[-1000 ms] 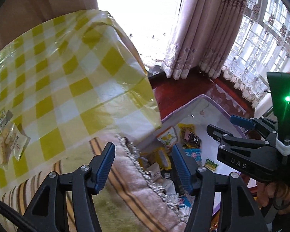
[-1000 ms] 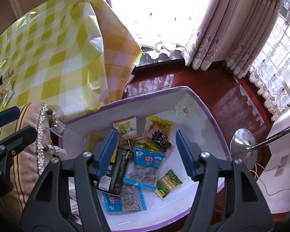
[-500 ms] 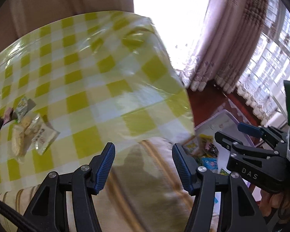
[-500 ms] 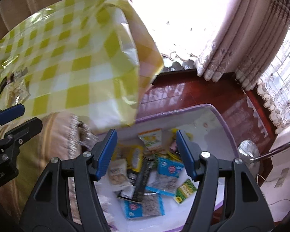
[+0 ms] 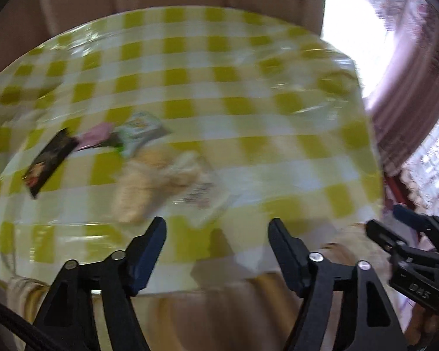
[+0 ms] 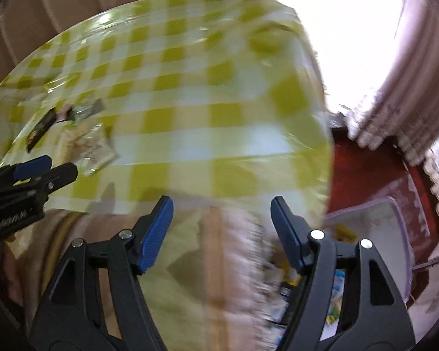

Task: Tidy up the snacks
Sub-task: 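Move both open tools back over the snacks on the table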

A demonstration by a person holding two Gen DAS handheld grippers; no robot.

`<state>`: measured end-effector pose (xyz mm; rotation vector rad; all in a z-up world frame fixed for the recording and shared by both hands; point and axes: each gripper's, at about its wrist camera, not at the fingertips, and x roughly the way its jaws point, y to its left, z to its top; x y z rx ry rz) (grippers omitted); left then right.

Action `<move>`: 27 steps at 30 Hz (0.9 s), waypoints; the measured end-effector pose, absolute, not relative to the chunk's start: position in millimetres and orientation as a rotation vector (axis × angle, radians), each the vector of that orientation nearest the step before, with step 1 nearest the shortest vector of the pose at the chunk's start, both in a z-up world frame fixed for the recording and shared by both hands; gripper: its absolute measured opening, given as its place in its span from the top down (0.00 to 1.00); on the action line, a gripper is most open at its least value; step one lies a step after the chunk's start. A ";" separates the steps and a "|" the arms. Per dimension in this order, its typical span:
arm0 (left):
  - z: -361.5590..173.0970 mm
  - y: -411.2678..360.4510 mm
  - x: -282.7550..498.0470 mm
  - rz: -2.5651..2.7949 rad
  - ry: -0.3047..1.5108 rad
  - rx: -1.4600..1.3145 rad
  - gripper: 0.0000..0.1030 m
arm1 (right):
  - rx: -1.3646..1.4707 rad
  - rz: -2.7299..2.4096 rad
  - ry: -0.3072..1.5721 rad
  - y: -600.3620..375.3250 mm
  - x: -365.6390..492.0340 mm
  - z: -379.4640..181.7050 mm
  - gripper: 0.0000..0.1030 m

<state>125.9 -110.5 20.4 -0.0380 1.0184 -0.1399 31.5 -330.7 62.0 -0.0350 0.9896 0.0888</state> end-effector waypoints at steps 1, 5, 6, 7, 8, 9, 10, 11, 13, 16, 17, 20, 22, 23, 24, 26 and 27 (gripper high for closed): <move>17.2 -104.4 129.4 -0.124 1.030 -0.031 0.28 | -0.042 0.105 0.991 -321.9 34.2 60.9 0.29; -2.4 -76.7 143.5 -0.064 1.097 0.007 0.28 | -0.079 0.179 1.005 -285.2 46.5 52.6 0.26; -9.1 -70.0 148.0 -0.056 1.121 0.010 0.28 | -0.095 0.199 1.010 -274.3 49.9 49.8 0.26; -12.8 -67.0 150.8 -0.055 1.136 0.007 0.28 | -0.107 0.212 1.014 -266.2 52.3 47.6 0.26; -16.8 -63.0 153.6 -0.055 1.150 0.004 0.28 | -0.119 0.226 1.019 -258.2 54.8 45.6 0.26; -21.2 -59.9 157.4 -0.051 1.163 0.003 0.28 | -0.136 0.241 1.024 -249.1 58.3 43.0 0.26; -25.1 -58.3 160.6 -0.048 1.175 0.004 0.28 | -0.150 0.250 1.026 -244.0 61.1 41.4 0.25; -28.5 -56.7 162.9 -0.050 1.187 0.003 0.28 | -0.165 0.258 1.029 -237.7 63.6 39.9 0.25; -36.8 -53.3 169.8 -0.054 1.207 -0.002 0.28 | -0.194 0.273 1.031 -226.1 68.8 37.0 0.25; -42.5 -50.1 177.2 -0.063 1.211 -0.010 0.30 | -0.229 0.302 1.039 -212.0 75.0 32.1 0.24; -43.4 -49.6 178.6 -0.064 1.209 -0.008 0.33 | -0.240 0.310 1.043 -208.0 77.0 29.8 0.24; -45.5 -47.3 183.7 -0.061 1.196 0.005 0.49 | -0.258 0.333 1.058 -200.9 81.1 25.2 0.23; -45.1 -45.8 185.1 -0.067 1.189 -0.008 0.52 | -0.267 0.349 1.065 -194.8 86.1 21.3 0.23; -44.5 -45.2 185.6 -0.070 1.185 -0.012 0.53 | -0.270 0.354 1.067 -192.1 88.3 20.0 0.23; -44.3 -44.3 185.7 -0.072 1.181 -0.017 0.53 | -0.275 0.362 1.069 -188.7 90.8 18.7 0.23; -43.5 -43.5 185.4 -0.073 1.177 -0.024 0.54 | -0.286 0.374 1.072 -182.1 95.5 15.7 0.23; -43.3 -42.4 185.8 -0.073 1.174 -0.031 0.55 | -0.291 0.378 1.073 -179.6 96.9 14.5 0.23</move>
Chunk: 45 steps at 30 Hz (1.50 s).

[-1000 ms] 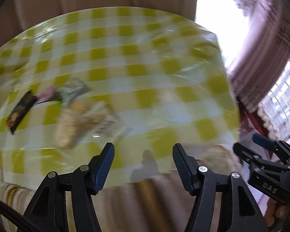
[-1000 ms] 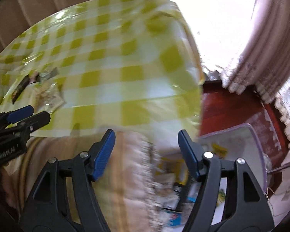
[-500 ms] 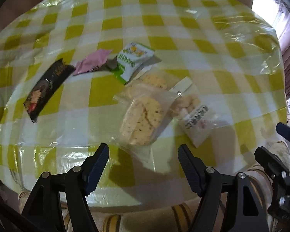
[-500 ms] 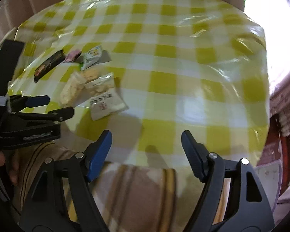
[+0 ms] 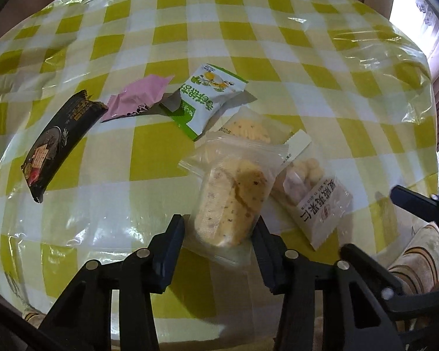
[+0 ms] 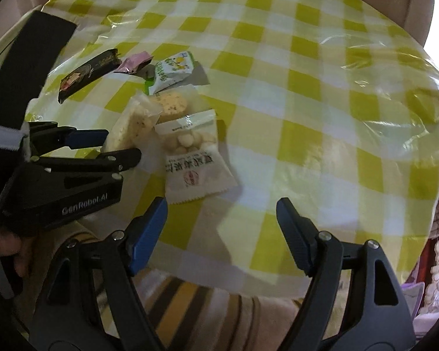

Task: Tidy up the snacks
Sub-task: 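Move both open tools back over the snacks on the table, then grasp the white cookie pack with the right tool while the left tool grasps the clear cracker bag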

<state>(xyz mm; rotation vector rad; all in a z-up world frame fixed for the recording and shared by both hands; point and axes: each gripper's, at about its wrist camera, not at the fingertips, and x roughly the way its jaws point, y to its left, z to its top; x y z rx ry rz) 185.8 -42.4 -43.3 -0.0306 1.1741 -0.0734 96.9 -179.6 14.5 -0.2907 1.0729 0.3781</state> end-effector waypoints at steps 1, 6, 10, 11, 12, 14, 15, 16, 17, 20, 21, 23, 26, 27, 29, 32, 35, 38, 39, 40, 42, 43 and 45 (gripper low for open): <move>-43.1 -41.2 185.9 -0.072 1.172 -0.038 0.56 | -0.296 0.382 1.075 -176.8 99.3 13.0 0.23; -43.8 -36.1 188.6 -0.064 1.168 -0.067 0.57 | -0.309 0.397 1.083 -165.9 110.0 6.3 0.23; -43.9 -33.7 189.1 -0.055 1.165 -0.075 0.57 | -0.329 0.404 1.096 -158.0 117.1 -0.1 0.23; -44.2 -33.1 189.1 -0.053 1.164 -0.078 0.57 | -0.332 0.403 1.100 -156.8 118.6 -1.4 0.23; -44.0 -32.3 188.8 -0.051 1.163 -0.082 0.57 | -0.336 0.404 1.102 -155.4 120.1 -2.8 0.23; -44.3 -31.5 189.6 -0.049 1.160 -0.087 0.59 | -0.344 0.406 1.104 -152.8 122.6 -5.1 0.23; -43.9 -31.2 189.5 -0.046 1.157 -0.088 0.59 | -0.349 0.408 1.105 -151.4 124.3 -6.3 0.24; -43.7 -30.4 189.7 -0.044 1.156 -0.088 0.60 | -0.353 0.408 1.107 -150.4 125.6 -7.5 0.24; -43.6 -30.0 189.6 -0.043 1.155 -0.090 0.60 | -0.355 0.409 1.109 -149.6 126.8 -8.7 0.24; -42.3 -28.2 188.0 -0.037 1.148 -0.093 0.61 | -0.354 0.415 1.127 -148.1 132.0 -13.5 0.30; -41.7 -26.5 187.4 -0.032 1.145 -0.099 0.61 | -0.348 0.422 1.124 -148.0 133.3 -13.4 0.30; -40.9 -24.5 186.2 -0.026 1.141 -0.106 0.62 | -0.347 0.426 1.121 -146.9 134.5 -13.6 0.31; -38.6 -24.3 184.3 -0.021 1.129 -0.105 0.62 | -0.341 0.456 1.111 -145.2 133.7 -12.8 0.42; -37.8 -24.3 183.4 -0.017 1.124 -0.103 0.62 | -0.341 0.458 1.108 -145.0 133.5 -12.6 0.43; -36.3 -24.2 182.4 -0.012 1.115 -0.103 0.62 | -0.335 0.460 1.105 -145.7 133.4 -12.2 0.45; -32.7 -23.7 180.5 -0.001 1.099 -0.103 0.62 | -0.319 0.458 1.097 -148.2 131.6 -10.4 0.48; -27.5 -24.0 177.5 0.010 1.081 -0.099 0.62 | -0.322 0.442 1.079 -149.3 127.9 -6.8 0.51; -21.9 -24.6 174.4 0.021 1.064 -0.093 0.62 | -0.318 0.431 1.044 -152.3 123.9 0.2 0.51; -20.1 -24.9 173.3 0.024 1.059 -0.093 0.62 | -0.315 0.424 1.031 -154.1 122.8 3.1 0.51; -19.1 -25.1 172.4 0.025 1.056 -0.093 0.62 | -0.311 0.417 1.021 -155.7 122.0 5.4 0.51; -15.3 -26.2 170.6 0.029 1.048 -0.093 0.62 | -0.296 0.406 1.000 -160.2 119.9 11.0 0.51; -13.3 -27.0 169.6 0.030 1.043 -0.092 0.62 | -0.288 0.404 0.992 -162.3 119.1 13.4 0.51; -8.9 -29.3 167.1 0.031 1.031 -0.092 0.62 | -0.270 0.393 0.977 -168.0 116.7 18.3 0.51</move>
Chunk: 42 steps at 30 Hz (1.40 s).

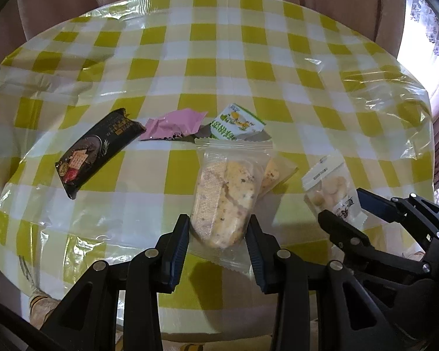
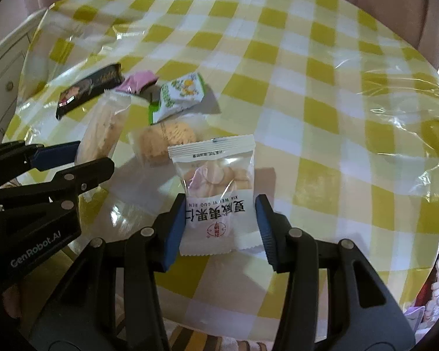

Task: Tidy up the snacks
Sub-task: 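Grasp the white cookie pack with the right tool while the left tool grasps the clear cracker bag, then lift both packs and carry them over the white box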

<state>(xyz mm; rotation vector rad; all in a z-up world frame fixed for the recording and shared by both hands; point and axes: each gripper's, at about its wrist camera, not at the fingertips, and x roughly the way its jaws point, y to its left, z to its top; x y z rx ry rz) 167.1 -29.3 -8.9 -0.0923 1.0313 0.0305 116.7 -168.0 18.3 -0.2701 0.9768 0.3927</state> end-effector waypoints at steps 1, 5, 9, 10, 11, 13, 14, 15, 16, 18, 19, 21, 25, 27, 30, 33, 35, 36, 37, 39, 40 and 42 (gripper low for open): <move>-7.1 -30.9 165.8 0.030 1.026 -0.092 0.62 | -0.262 0.385 0.972 -171.0 115.4 20.3 0.51; -0.3 -41.2 160.1 0.016 1.012 -0.083 0.62 | -0.231 0.361 0.956 -182.9 109.7 28.2 0.51; 6.2 -52.7 153.9 -0.003 1.000 -0.077 0.62 | -0.198 0.341 0.943 -197.2 104.0 36.4 0.51; 7.3 -55.3 152.9 -0.006 0.998 -0.075 0.62 | -0.189 0.334 0.939 -201.8 102.0 39.0 0.51; 8.7 -58.2 151.6 -0.010 0.996 -0.073 0.62 | -0.183 0.329 0.937 -205.6 100.1 40.9 0.51; 11.3 -64.3 148.9 -0.019 0.992 -0.069 0.62 | -0.169 0.315 0.934 -215.0 96.5 44.8 0.51; 13.0 -68.9 147.1 -0.026 0.989 -0.065 0.62 | -0.163 0.308 0.934 -219.5 95.0 46.2 0.51; 14.3 -72.7 145.7 -0.032 0.987 -0.062 0.62 | -0.156 0.300 0.933 -224.6 93.0 47.7 0.51; 15.4 -76.3 144.4 -0.038 0.985 -0.059 0.62 | -0.151 0.292 0.932 -229.5 90.7 49.2 0.51; 17.9 -85.0 141.4 -0.051 0.980 -0.050 0.62 | -0.138 0.279 0.933 -239.9 86.2 51.2 0.51; 18.8 -89.2 140.4 -0.058 0.979 -0.047 0.62 | -0.130 0.271 0.933 -246.0 83.3 52.3 0.51; 20.7 -99.0 137.7 -0.072 0.976 -0.038 0.62 | -0.122 0.258 0.930 -256.1 77.9 54.7 0.51; 24.3 -120.5 131.7 -0.103 0.972 -0.019 0.62 | -0.105 0.230 0.924 -277.5 67.8 58.9 0.51; 26.5 -132.6 128.2 -0.120 0.970 -0.006 0.62 | -0.093 0.212 0.922 -290.0 62.8 60.2 0.51; 29.1 -149.0 124.1 -0.145 0.966 0.012 0.62 | -0.076 0.187 0.923 -307.6 55.9 61.1 0.51; 30.7 -164.4 120.6 -0.172 0.965 0.026 0.62 | -0.056 0.157 0.932 -327.5 48.6 59.6 0.51; 31.8 -174.2 118.3 -0.190 0.964 0.033 0.62 | -0.043 0.140 0.936 -339.5 44.6 58.3 0.51; 32.4 -179.5 117.0 -0.202 0.963 0.036 0.62 | -0.034 0.127 0.939 -347.5 41.8 57.7 0.51; 33.0 -184.3 115.8 -0.212 0.961 0.041 0.62 | -0.027 0.118 0.941 -353.4 39.4 57.5 0.51; 33.9 -194.6 113.5 -0.238 0.958 0.046 0.62 | -0.011 0.097 0.942 -367.8 34.1 57.8 0.51; 34.4 -200.1 112.2 -0.256 0.957 0.044 0.62 | -0.005 0.088 0.942 -373.8 31.7 58.3 0.51; 35.0 -210.4 109.5 -0.289 0.956 0.040 0.62 | 0.005 0.068 0.939 -386.4 26.8 59.7 0.51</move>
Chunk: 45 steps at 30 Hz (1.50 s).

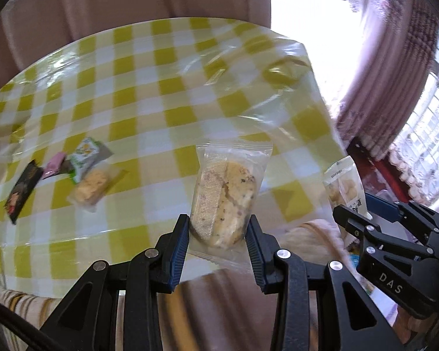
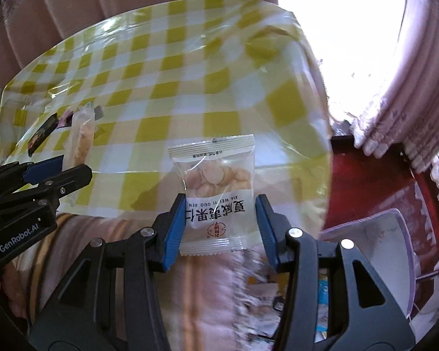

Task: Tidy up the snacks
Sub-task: 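Lift both packs and carry them over the white box, then open both tools to drop the packs into the white box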

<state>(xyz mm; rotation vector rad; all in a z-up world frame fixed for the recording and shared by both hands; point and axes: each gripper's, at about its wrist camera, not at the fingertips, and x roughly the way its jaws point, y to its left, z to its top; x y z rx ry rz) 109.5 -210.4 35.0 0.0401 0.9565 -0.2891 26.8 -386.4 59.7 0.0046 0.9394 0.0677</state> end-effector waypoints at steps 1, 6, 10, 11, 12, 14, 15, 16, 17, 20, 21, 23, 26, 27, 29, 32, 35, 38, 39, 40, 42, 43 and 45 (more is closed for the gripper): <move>35.5 -215.5 107.5 -0.302 0.955 0.040 0.62 | 0.011 0.056 0.938 -393.6 24.1 60.4 0.51; 38.2 -245.5 97.8 -0.399 0.947 0.048 0.62 | 0.039 -0.004 0.936 -427.2 13.3 64.2 0.51; 38.7 -264.4 92.1 -0.449 0.953 0.057 0.62 | 0.058 -0.056 0.936 -453.4 4.8 65.0 0.51; 39.0 -269.3 90.4 -0.461 0.954 0.060 0.62 | 0.061 -0.068 0.937 -459.2 3.1 64.6 0.51; 39.2 -274.0 88.8 -0.477 0.956 0.061 0.62 | 0.064 -0.083 0.939 -466.4 0.9 63.9 0.51; 38.5 -286.9 84.5 -0.516 0.961 0.071 0.62 | 0.073 -0.104 0.945 -476.8 -3.0 62.6 0.50; 37.5 -292.2 82.4 -0.535 0.967 0.073 0.62 | 0.081 -0.116 0.949 -483.3 -5.4 61.7 0.50; 36.4 -295.7 81.0 -0.550 0.973 0.072 0.62 | 0.089 -0.126 0.953 -489.7 -7.8 60.6 0.50; 35.0 -301.0 78.7 -0.568 0.981 0.073 0.62 | 0.096 -0.134 0.956 -494.6 -9.7 59.7 0.50; 32.7 -316.5 71.1 -0.615 0.990 0.093 0.62 | 0.125 -0.161 0.965 -510.6 -14.9 57.1 0.50; 32.4 -321.5 68.3 -0.636 0.995 0.094 0.62 | 0.133 -0.171 0.968 -516.3 -18.0 56.9 0.49; 31.8 -329.3 63.9 -0.670 1.005 0.100 0.62 | 0.141 -0.186 0.970 -522.9 -20.5 56.3 0.49; 30.6 -340.7 56.8 -0.735 1.027 0.105 0.60 | 0.152 -0.205 0.969 -531.0 -23.4 56.5 0.47; 30.1 -343.7 55.3 -0.745 1.032 0.116 0.59 | 0.155 -0.212 0.968 -533.2 -23.7 56.9 0.45; 29.7 -346.4 52.5 -0.743 1.030 0.139 0.46 | 0.159 -0.227 0.967 -536.1 -23.4 57.8 0.37; 29.9 -344.8 53.4 -0.737 1.030 0.135 0.43 | 0.163 -0.228 0.962 -536.5 -24.1 58.6 0.34; 28.3 -340.3 56.8 -0.720 1.037 0.125 0.43 | 0.157 -0.218 0.965 -533.4 -22.7 58.3 0.33; 28.4 -335.0 58.4 -0.712 1.040 0.114 0.43 | 0.150 -0.205 0.968 -528.8 -20.6 57.2 0.33; 28.5 -334.4 58.8 -0.708 1.040 0.113 0.43 | 0.148 -0.201 0.969 -527.0 -20.1 57.1 0.33; 28.0 -334.7 58.8 -0.703 1.041 0.113 0.43 | 0.146 -0.198 0.969 -526.1 -20.1 57.3 0.33; 28.2 -332.7 59.3 -0.695 1.040 0.113 0.43 | 0.145 -0.191 0.970 -523.7 -19.4 57.2 0.33; 28.0 -331.5 60.2 -0.692 1.039 0.111 0.43 | 0.144 -0.188 0.970 -522.3 -19.0 57.2 0.33; 28.2 -327.2 62.0 -0.681 1.037 0.104 0.43 | 0.141 -0.180 0.971 -519.0 -18.1 57.3 0.33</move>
